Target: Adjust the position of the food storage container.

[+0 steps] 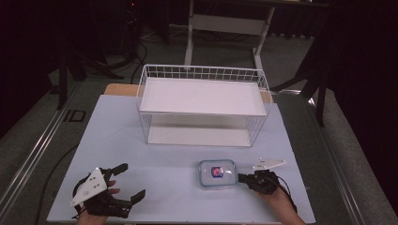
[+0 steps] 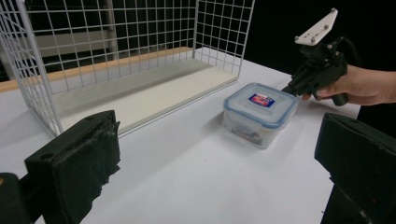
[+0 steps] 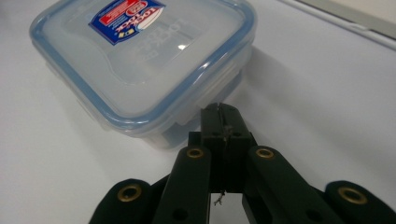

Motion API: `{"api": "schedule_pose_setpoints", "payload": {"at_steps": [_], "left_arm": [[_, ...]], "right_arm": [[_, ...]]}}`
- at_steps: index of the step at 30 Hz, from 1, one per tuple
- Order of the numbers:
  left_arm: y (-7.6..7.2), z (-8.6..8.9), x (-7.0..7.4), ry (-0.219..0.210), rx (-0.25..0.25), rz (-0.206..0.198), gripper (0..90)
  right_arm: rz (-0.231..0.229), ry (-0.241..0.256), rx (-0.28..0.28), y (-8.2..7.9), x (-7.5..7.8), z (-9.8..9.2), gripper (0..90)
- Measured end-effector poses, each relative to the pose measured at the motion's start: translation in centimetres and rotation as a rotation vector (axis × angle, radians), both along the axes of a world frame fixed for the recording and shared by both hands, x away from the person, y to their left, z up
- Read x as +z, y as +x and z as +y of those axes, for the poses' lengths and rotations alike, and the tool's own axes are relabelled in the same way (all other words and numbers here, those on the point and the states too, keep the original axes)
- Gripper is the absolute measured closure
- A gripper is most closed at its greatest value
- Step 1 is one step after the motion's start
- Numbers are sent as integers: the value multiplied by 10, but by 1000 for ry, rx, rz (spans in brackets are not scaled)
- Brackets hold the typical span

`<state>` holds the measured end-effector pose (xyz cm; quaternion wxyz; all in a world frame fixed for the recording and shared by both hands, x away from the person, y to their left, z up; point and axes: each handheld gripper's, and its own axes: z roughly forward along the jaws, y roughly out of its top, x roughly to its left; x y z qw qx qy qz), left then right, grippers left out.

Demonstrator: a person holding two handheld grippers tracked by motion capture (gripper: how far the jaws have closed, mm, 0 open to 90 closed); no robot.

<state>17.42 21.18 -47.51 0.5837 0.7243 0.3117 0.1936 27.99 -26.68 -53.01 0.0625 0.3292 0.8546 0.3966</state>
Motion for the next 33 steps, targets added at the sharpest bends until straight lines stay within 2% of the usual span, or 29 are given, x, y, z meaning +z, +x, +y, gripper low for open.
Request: {"api": "schedule_pose_setpoints", "payload": {"at_steps": [5,10,17,28,31,33], "left_arm": [[0,-1,-1,3,-3,5,10],[0,-2,-1,7,-6,5,10],[0,-2,-2,4,-11,9,10],[1,-5,-3,14,-24,14,10],[1,-6,-3,15,-24,14,10],[1,-6,-3,14,-25,15,10]], "right_arm": [[-4,-16,24,2,1,16,900],[0,-12,57,3,1,29,900],[-7,-14,77,7,0,44,900],[-9,5,85,15,-2,57,900],[-11,-6,89,16,-1,59,899],[-29,-24,89,16,0,58,899]]}}
